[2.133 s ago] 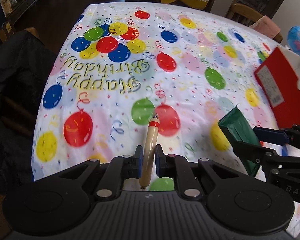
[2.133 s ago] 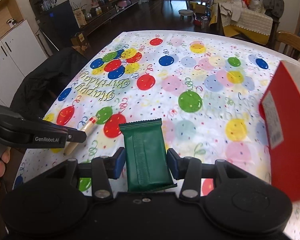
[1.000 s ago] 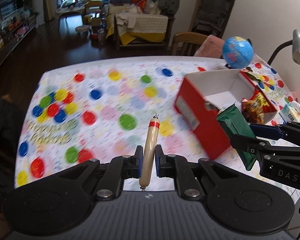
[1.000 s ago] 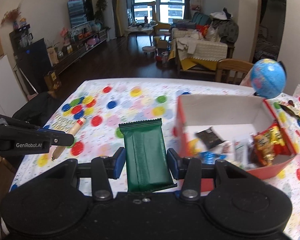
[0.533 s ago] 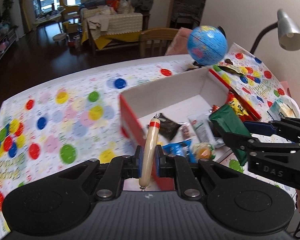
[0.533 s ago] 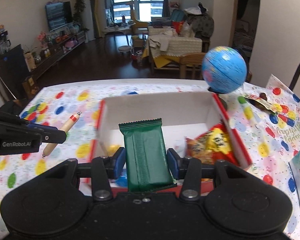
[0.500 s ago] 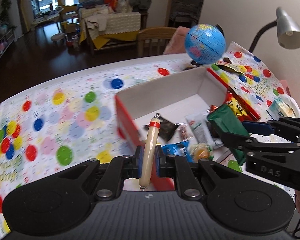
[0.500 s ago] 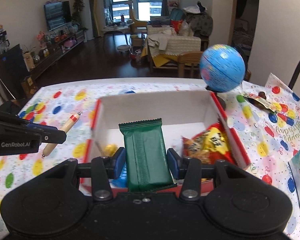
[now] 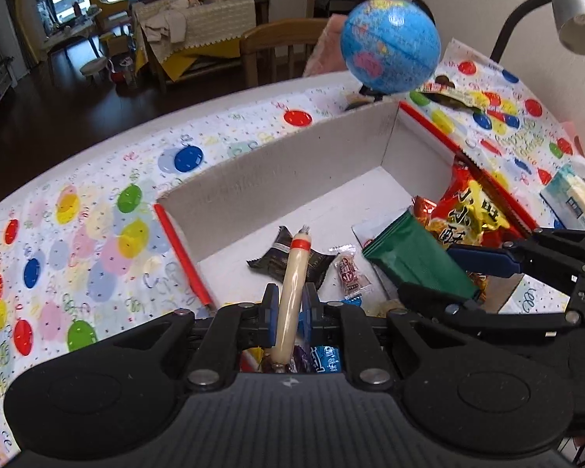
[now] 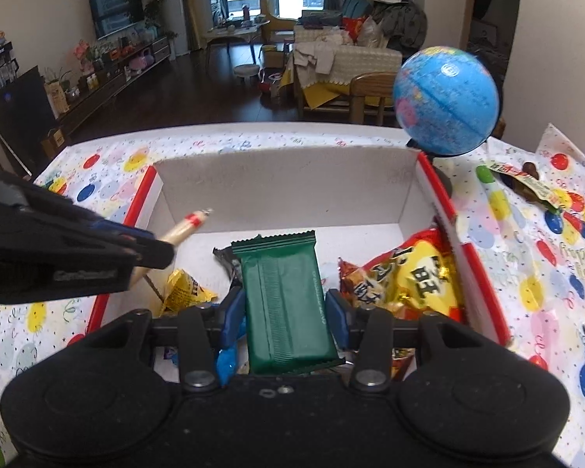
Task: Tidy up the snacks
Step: 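Carry both snacks into the red box and open both tools to release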
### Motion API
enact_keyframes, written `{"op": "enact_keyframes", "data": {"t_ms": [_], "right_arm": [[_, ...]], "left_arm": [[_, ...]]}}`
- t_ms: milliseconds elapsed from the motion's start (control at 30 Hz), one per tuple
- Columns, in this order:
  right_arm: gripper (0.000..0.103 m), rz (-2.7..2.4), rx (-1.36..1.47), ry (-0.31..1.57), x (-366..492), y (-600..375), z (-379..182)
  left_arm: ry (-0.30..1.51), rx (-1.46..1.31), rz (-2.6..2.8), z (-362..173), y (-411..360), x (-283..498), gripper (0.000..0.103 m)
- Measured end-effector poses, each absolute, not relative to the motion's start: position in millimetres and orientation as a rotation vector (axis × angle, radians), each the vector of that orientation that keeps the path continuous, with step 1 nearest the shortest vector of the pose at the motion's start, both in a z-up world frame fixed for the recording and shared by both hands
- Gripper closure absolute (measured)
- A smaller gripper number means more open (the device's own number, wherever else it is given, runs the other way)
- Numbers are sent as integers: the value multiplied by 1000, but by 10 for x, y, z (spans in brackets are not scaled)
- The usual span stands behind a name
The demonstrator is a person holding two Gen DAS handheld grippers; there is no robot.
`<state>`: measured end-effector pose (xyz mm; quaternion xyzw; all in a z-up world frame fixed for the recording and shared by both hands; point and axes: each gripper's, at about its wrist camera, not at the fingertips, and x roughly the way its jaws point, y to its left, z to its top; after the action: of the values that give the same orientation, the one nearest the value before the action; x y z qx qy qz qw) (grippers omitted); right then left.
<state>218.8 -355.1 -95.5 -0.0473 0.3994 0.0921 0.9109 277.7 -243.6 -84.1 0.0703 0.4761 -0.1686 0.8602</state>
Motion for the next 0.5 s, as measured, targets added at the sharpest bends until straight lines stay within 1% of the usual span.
{"op": "enact_keyframes", "data": {"t_ms": [233, 500], "right_arm": [[59, 212, -129, 867, 2243, -3538, -1080], [57, 213, -99, 896, 2231, -3564, -1158]], "left_arm": [[1049, 188, -370, -1054, -2583, 2865, 91], [1071, 179, -370, -1133, -2564, 2808, 91]]}}
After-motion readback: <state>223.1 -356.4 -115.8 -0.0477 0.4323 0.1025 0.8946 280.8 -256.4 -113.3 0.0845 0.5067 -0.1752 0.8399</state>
